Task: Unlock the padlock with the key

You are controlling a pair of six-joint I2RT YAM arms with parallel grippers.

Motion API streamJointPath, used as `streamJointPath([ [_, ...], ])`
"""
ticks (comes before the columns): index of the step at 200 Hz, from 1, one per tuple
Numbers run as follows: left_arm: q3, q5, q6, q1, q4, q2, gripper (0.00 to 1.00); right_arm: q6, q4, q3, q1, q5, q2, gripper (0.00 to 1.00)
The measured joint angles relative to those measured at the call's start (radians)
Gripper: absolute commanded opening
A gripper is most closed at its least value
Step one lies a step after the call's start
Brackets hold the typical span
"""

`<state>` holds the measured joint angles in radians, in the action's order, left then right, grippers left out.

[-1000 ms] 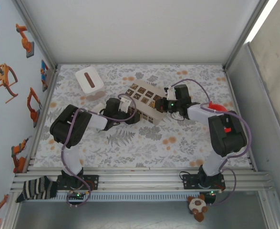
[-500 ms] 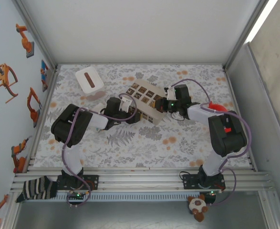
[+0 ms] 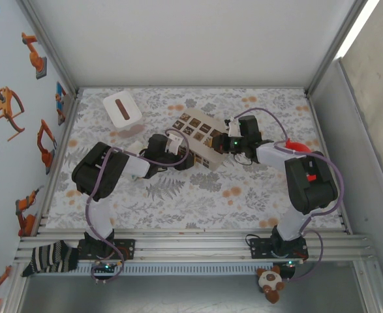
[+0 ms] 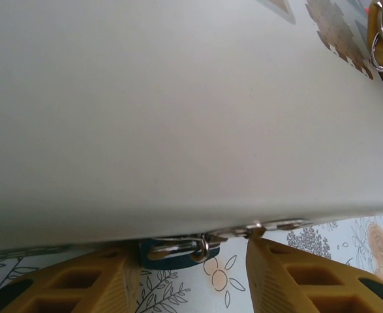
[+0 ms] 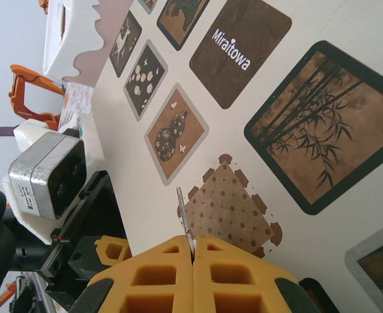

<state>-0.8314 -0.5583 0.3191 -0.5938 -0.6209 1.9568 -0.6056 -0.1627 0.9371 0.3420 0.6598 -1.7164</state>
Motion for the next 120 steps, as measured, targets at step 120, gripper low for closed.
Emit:
streamJointPath([
  [120,0.000,0.054,0.063,-0.008,-0.021,0.005,0.32,0.000,-0.011,-0.005,0.000,-0.006,0.003,0.00],
])
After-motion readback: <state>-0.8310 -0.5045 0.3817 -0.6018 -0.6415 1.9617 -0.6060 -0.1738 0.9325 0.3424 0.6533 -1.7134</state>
